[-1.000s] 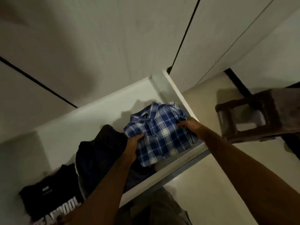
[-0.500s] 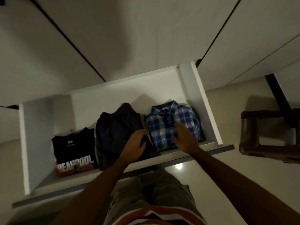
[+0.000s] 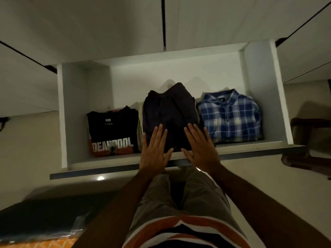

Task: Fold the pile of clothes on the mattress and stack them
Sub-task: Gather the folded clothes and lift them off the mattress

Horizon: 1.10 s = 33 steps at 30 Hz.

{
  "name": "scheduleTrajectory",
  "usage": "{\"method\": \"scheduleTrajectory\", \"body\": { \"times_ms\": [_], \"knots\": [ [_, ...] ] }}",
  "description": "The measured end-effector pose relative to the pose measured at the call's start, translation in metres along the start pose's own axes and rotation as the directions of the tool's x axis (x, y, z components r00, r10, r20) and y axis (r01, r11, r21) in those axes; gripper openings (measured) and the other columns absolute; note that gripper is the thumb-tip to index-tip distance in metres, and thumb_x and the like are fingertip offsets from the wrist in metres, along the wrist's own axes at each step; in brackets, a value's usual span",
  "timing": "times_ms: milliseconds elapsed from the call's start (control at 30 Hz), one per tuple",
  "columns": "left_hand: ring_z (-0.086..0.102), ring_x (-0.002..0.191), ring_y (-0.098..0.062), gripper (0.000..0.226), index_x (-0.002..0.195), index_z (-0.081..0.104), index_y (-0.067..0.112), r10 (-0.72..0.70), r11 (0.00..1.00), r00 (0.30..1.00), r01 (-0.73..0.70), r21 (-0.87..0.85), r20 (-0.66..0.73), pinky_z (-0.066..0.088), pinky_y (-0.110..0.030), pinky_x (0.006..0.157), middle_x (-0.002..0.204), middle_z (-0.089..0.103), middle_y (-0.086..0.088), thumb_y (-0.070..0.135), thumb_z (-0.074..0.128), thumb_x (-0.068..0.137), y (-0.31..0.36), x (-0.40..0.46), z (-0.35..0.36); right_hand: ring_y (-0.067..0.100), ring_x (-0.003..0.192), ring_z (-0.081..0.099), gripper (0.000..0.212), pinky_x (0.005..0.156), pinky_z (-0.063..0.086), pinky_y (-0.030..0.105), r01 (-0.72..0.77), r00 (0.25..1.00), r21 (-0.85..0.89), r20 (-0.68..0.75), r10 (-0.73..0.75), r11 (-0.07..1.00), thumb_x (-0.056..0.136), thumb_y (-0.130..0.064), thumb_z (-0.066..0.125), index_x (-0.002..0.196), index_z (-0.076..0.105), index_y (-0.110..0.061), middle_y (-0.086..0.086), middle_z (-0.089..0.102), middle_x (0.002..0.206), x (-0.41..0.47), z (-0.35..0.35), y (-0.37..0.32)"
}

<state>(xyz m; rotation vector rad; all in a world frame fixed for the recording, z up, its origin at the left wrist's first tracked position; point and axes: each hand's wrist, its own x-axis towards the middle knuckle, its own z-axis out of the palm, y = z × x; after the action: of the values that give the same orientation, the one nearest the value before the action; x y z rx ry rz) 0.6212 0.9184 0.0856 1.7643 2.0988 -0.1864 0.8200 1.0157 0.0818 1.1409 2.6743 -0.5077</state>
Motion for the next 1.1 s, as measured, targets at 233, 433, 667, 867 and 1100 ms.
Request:
{"method": "scheduleTrajectory", "body": {
  "times_ms": [233, 433, 667, 867, 1100],
  "knots": [
    [-0.011, 0.154, -0.025, 0.08, 0.161, 0.002, 0.018, -0.012, 0.998, 0.999, 0.009, -0.059, -0.052, 0.014, -0.063, 0.119, 0.166, -0.018, -0.01, 0.053, 0.037, 0.098, -0.012, 0.018, -0.002, 0.023, 0.156, 0.003, 0.075, 0.121, 0.015, 0.058, -0.009, 0.999, -0.064, -0.034, 0.007, 0.998, 0.101, -0.058, 0.031, 0.161, 0.016, -0.016, 0.008, 0.008, 0.169, 0.019, -0.005, 0.002],
    [-0.012, 0.154, -0.026, 0.076, 0.161, 0.003, 0.016, 0.015, 1.0, 0.986, -0.017, -0.009, -0.163, 0.012, -0.061, 0.12, 0.166, -0.016, -0.012, 0.052, 0.032, 0.101, -0.025, 0.072, -0.029, 0.023, 0.156, 0.004, 0.078, 0.124, 0.009, 0.057, 0.006, 0.989, -0.092, -0.143, -0.019, 0.996, 0.101, -0.058, 0.032, 0.161, 0.015, -0.012, 0.01, 0.009, 0.169, 0.075, -0.029, 0.021],
    [-0.008, 0.155, -0.024, 0.073, 0.161, 0.005, 0.014, 0.066, 0.997, 0.923, -0.043, 0.069, -0.378, 0.009, -0.06, 0.122, 0.167, -0.01, -0.012, 0.049, 0.031, 0.102, -0.054, 0.147, -0.059, 0.021, 0.156, 0.001, 0.077, 0.125, 0.006, 0.055, 0.002, 0.942, -0.176, -0.33, -0.061, 0.984, 0.102, -0.06, 0.029, 0.161, 0.014, -0.012, 0.009, 0.005, 0.169, 0.155, -0.056, 0.039],
    [-0.006, 0.155, -0.026, 0.077, 0.16, 0.0, 0.011, -0.004, 0.983, 0.86, 0.098, 0.157, -0.511, 0.006, -0.062, 0.121, 0.167, -0.009, -0.014, 0.054, 0.028, 0.103, -0.07, 0.205, -0.089, 0.027, 0.156, 0.0, 0.083, 0.124, 0.005, 0.059, -0.025, 0.87, -0.256, -0.481, -0.105, 0.966, 0.102, -0.063, 0.032, 0.161, 0.012, -0.007, 0.015, 0.001, 0.169, 0.213, -0.081, 0.05],
    [-0.005, 0.155, -0.032, 0.107, 0.159, 0.0, 0.002, 0.172, 0.952, 0.791, 0.021, 0.307, -0.587, 0.005, -0.061, 0.122, 0.167, -0.005, -0.018, 0.081, 0.027, 0.091, -0.109, 0.242, -0.106, 0.029, 0.156, -0.005, 0.11, 0.122, 0.005, 0.061, -0.004, 0.826, -0.399, -0.518, -0.222, 0.917, 0.091, -0.083, 0.026, 0.159, 0.001, -0.001, 0.018, -0.007, 0.168, 0.255, -0.1, 0.075]
  ]
}}
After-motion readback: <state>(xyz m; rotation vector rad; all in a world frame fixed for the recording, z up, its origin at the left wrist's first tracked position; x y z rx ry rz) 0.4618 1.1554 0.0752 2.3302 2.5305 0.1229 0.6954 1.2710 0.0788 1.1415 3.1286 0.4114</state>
